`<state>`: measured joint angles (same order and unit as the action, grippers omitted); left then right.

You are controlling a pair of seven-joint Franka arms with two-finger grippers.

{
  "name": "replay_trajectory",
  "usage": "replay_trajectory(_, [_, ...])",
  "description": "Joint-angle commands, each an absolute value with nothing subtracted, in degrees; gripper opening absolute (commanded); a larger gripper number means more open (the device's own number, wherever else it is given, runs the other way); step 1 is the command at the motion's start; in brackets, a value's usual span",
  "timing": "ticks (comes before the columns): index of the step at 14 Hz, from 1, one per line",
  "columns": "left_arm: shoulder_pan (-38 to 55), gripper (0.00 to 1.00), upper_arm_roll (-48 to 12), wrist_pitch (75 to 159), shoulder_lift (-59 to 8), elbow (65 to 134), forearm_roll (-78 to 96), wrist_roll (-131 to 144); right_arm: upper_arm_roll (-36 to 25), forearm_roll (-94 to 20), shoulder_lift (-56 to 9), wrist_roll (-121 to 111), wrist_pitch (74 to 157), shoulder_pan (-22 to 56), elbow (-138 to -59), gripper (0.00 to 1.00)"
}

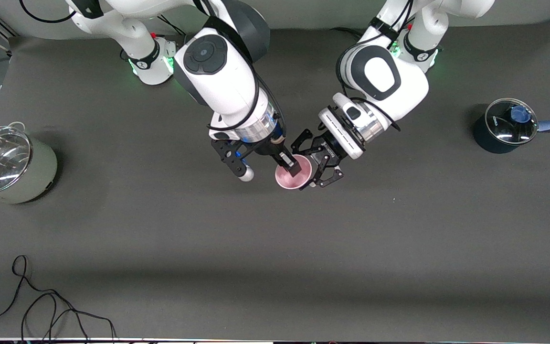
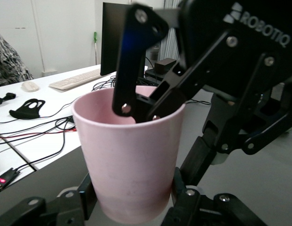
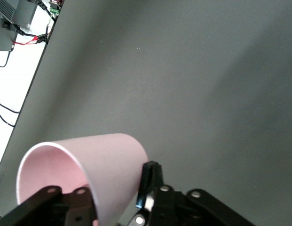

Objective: Transfer pink cup from left to right arm
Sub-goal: 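Close the right gripper on the cup rim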

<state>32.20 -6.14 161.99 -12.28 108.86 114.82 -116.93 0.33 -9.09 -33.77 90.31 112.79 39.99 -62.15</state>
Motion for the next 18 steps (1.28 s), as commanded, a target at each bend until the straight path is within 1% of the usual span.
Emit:
replay_trajectory(1, [32.9, 0.48, -5.8, 162.8, -10.9, 109.3, 116.1, -117.0, 0.5, -9.3, -33.8, 87.7, 112.1, 39.5, -60.9, 0.00])
replay_trajectory(3, [32.9, 0.62, -5.8, 162.8, -10.9, 109.2, 116.1, -117.0, 0.4, -9.4, -33.7, 87.3, 112.1, 39.2, -60.8, 0.00])
replay_trajectory(5, [32.9, 0.68, -5.8, 162.8, -10.9, 109.1, 116.1, -117.0, 0.4, -9.4, -33.6, 87.3, 112.1, 39.2, -60.8, 0.00])
replay_trajectory(7, [32.9, 0.77, -5.7, 163.0, -11.0, 109.1, 116.1, -117.0, 0.4, -9.4, -33.6, 87.4, 112.1, 39.2, -60.8, 0.00])
replay_trajectory(8, [32.9, 0.86, -5.8, 163.0, -11.0, 109.1, 116.1, -117.0, 0.4, -9.4, -33.6, 87.4, 112.1, 39.2, -60.8, 0.00])
replay_trajectory(11, [32.8, 0.99, -5.8, 163.0, -11.0, 109.0, 116.1, -116.9, 0.4, -9.4, -33.6, 87.4, 112.1, 39.2, -60.8, 0.00])
replay_trajectory(17, [32.7, 0.99, -5.7, 163.0, -11.0, 109.0, 116.1, -116.9, 0.3, -9.4, -33.5, 87.1, 112.0, 39.0, -60.9, 0.00])
replay_trajectory(18, [32.6, 0.99, -5.7, 163.0, -11.0, 109.2, 116.0, -116.9, 0.0, -9.5, -33.3, 85.5, 110.9, 38.4, -60.9, 0.00])
